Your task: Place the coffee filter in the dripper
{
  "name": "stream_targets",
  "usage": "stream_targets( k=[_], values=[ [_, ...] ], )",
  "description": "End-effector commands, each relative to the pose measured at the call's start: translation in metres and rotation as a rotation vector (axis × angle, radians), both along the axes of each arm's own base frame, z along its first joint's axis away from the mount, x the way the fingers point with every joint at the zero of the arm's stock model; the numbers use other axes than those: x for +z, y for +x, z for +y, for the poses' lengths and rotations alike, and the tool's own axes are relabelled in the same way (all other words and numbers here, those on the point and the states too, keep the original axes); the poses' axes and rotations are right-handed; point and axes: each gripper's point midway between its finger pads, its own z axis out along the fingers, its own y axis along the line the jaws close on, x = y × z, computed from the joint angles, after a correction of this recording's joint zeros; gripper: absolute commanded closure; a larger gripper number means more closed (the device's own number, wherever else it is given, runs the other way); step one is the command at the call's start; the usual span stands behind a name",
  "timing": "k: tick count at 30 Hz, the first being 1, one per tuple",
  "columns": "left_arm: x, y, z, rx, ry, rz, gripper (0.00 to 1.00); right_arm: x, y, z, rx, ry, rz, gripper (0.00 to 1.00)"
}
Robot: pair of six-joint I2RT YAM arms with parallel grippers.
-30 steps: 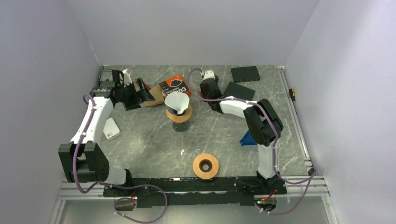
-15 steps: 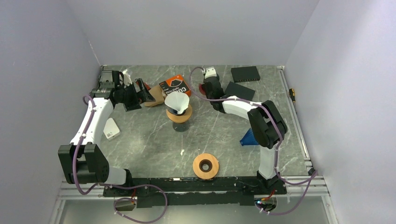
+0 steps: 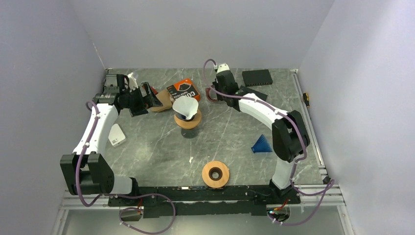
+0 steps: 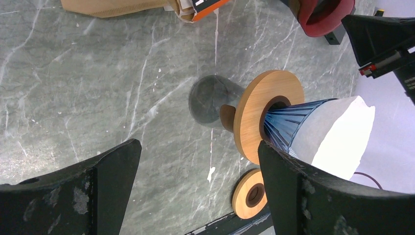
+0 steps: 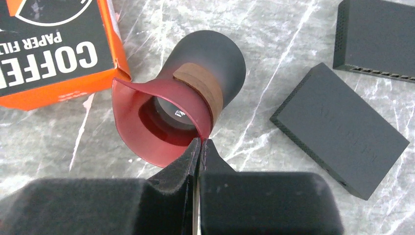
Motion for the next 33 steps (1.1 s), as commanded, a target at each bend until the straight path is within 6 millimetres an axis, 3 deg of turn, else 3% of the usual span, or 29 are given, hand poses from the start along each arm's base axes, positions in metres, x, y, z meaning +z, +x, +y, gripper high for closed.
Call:
stream_targets(
  k=[1,8,15,22,28,29,33],
  values=[
    [0.012,-0.001,0.0,-0.022,0.006,-0.046,0.05,0.049,-0.01,0.003,0.034,0.096,0.032,1.0],
    [0.012,0.0,0.003,-0.024,0.028,-0.039,0.05,0.041,-0.031,-0.01,0.07,0.181,0.218,1.0],
    [0.015,0.004,0.004,-0.023,0.037,-0.049,0.05,0.048,-0.045,-0.029,0.067,0.208,0.303,1.0],
    [0.016,0.006,0.003,-0.026,0.031,-0.049,0.05,0.053,-0.05,-0.055,0.041,0.237,0.362,1.0],
    [0.019,0.007,0.004,-0.032,0.041,-0.063,0.04,0.044,-0.051,-0.073,-0.034,0.214,0.405,1.0],
    [0.021,0.007,0.004,-0.032,0.042,-0.069,0.04,0.044,-0.051,-0.076,-0.047,0.217,0.4,0.98],
    [0.028,0.008,0.006,-0.035,0.054,-0.1,0.03,0.058,-0.048,-0.082,-0.068,0.232,0.338,0.71]
  ],
)
